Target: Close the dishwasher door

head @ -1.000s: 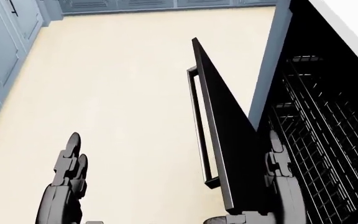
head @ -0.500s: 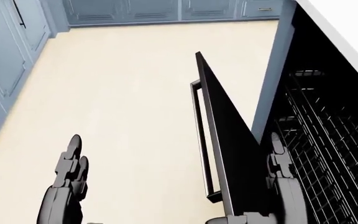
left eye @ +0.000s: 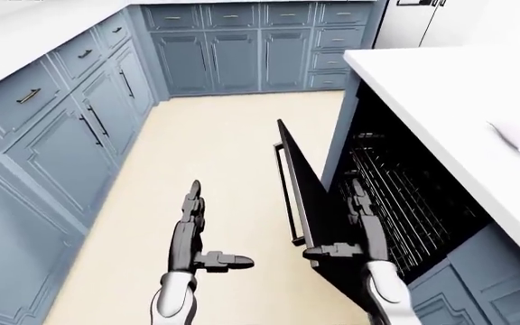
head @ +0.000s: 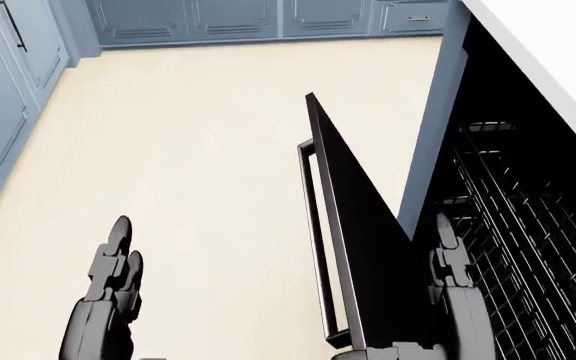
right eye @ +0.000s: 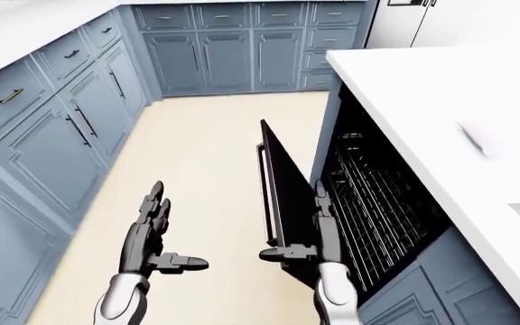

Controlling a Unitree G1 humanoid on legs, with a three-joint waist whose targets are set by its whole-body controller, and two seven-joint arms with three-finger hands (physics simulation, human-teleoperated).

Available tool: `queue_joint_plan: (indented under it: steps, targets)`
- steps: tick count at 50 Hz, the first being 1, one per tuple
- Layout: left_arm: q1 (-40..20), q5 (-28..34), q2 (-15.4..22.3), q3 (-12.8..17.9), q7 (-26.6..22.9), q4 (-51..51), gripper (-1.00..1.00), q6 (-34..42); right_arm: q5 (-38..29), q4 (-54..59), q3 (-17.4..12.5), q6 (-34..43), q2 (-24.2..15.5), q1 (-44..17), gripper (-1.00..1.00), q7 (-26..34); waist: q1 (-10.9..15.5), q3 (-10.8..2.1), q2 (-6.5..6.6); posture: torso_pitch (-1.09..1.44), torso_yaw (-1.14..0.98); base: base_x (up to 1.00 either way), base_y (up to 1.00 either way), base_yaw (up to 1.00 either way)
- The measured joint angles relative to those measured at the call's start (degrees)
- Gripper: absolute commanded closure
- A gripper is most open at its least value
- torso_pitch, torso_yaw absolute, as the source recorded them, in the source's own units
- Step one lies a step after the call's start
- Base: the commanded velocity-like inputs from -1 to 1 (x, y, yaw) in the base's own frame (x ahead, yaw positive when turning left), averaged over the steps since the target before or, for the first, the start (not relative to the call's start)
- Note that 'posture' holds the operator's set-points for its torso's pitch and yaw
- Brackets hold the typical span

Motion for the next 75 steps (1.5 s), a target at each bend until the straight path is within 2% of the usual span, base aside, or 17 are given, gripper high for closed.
queue_joint_plan:
  steps: [4, 6, 8, 10, 12, 16, 18, 19, 22, 26, 32, 37, 50, 57, 61, 68, 75]
  targets:
    - [-0.34, 0.00, 0.03, 0.34, 0.23, -0.53, -1.00, -0.54, 0.09, -0.57, 0.32, -0.22, 0.04, -0.42, -1.00, 0.16, -0.04, 0.32, 3.03, 0.00, 0.00, 0.09, 0.00, 0.00]
    - [-0.28, 0.00, 0.05, 0.26, 0.27, -0.82, -1.00, -0.76, 0.14, -0.89, 0.38, -0.40, 0.07, -0.57, -1.00, 0.23, -0.02, -0.16, 5.36, 0.00, 0.00, 0.09, 0.00, 0.00]
    - [-0.28, 0.03, 0.51, 0.93, 0.38, -0.14, -1.00, -0.80, 0.20, -0.44, 1.13, -0.39, 0.61, -0.49, -1.00, 0.37, 0.69, 0.11, 4.23, 0.00, 0.00, 0.09, 0.00, 0.00]
    - [0.32, 0.04, 0.54, 1.46, 0.62, 0.19, -1.00, -0.35, 0.29, 0.06, 1.72, -0.02, 0.64, -0.20, -1.00, 0.69, 1.02, -0.02, 4.29, 0.00, 0.00, 0.10, 0.00, 0.00]
    - [0.36, 0.00, 0.56, 1.52, 0.71, 0.13, -1.00, -0.07, 0.30, -0.04, 1.56, 0.17, 0.57, -0.04, -1.00, 0.78, 1.06, -0.28, 3.62, 0.00, 0.00, 0.09, 0.00, 0.00]
    - [-0.17, -0.10, 0.50, 1.20, 0.60, -0.90, -1.00, -0.41, 0.18, -1.20, 0.95, -0.40, 0.36, -0.38, -1.00, 0.56, 1.21, -0.05, 0.98, 0.00, 0.00, 0.05, 0.00, 0.00]
    - [-0.47, -0.15, 0.52, 1.13, 0.51, -1.56, -1.00, -0.82, -0.01, -2.43, 1.14, -0.77, 0.40, -0.45, -1.00, 0.50, 1.72, -0.17, -1.08, 0.00, 0.00, 0.00, 0.00, 0.00]
    - [-0.64, -0.15, 0.32, 1.09, 0.50, -1.40, -1.00, -0.97, -0.08, -2.75, 1.22, -0.82, 0.26, -0.52, -1.00, 0.51, 1.76, -0.21, -1.52, 0.00, 0.00, 0.00, 0.00, 0.00]
    - [-0.12, -0.13, 0.02, 0.21, 0.24, 0.10, -1.00, -0.22, -0.18, -2.30, 0.78, -0.35, 0.15, 0.13, -1.00, 0.47, 1.47, -0.31, -0.18, 0.00, 0.00, 0.00, 0.00, 0.00]
    - [-0.04, -0.07, 0.14, 0.42, 0.16, -0.02, -1.00, 0.40, -0.18, -1.83, 0.58, 0.38, 0.17, 0.48, -1.00, 0.37, 1.09, -0.84, 0.64, 0.00, 0.00, 0.00, 0.00, 0.00]
    - [-0.40, -0.17, 0.31, 0.98, 0.38, -1.03, -1.00, -0.05, -0.28, -2.37, 1.22, 0.11, 0.46, 0.08, -1.00, 0.28, 0.78, -1.56, 0.74, 0.00, 0.00, 0.00, 0.00, 0.00]
    - [-0.85, -0.29, 0.42, 1.37, 0.40, -0.10, -1.00, -0.08, -1.06, -2.11, 2.75, 0.14, 0.96, -0.75, -1.00, -0.36, 0.60, -1.62, 0.73, 0.00, 0.00, 0.00, 0.00, 0.00]
    - [-1.48, -0.57, 0.69, 2.16, 0.45, 0.43, -1.00, 0.38, -3.57, 3.20, 6.97, 3.83, 3.43, -8.97, -1.00, -2.82, 0.46, -1.37, 1.07, 0.00, 0.00, 0.00, 0.00, 0.00]
    - [-1.67, -0.91, 0.77, 2.59, 0.46, -0.43, -1.00, 1.12, -5.05, 14.01, 10.28, 2.53, 6.83, -14.88, -1.00, -3.51, 0.45, -1.47, 1.50, 0.00, 0.00, 0.00, 0.00, 0.00]
    - [-1.66, -1.04, 0.80, 2.81, 0.40, -0.63, -1.00, 1.39, -5.44, 19.15, 10.97, 0.84, 8.14, -16.73, -1.00, -3.34, 0.52, -1.41, 1.76, 0.00, 0.00, 0.00, 0.00, 0.00]
    - [-1.58, -1.07, 0.75, 2.71, 0.33, -0.69, -1.00, 1.53, -5.61, 32.81, 10.09, -5.23, 10.11, -21.67, -1.00, -3.07, 0.38, -1.56, 2.07, 0.00, 0.00, 0.00, 0.00, 0.00]
    - [-1.56, -1.06, 0.74, 2.70, 0.30, -0.64, -1.00, 1.36, -4.59, 52.56, 7.23, -14.82, 11.21, -28.74, -1.00, -2.87, 0.27, -1.82, 2.38, 0.00, 0.00, 0.00, 0.00, 0.00]
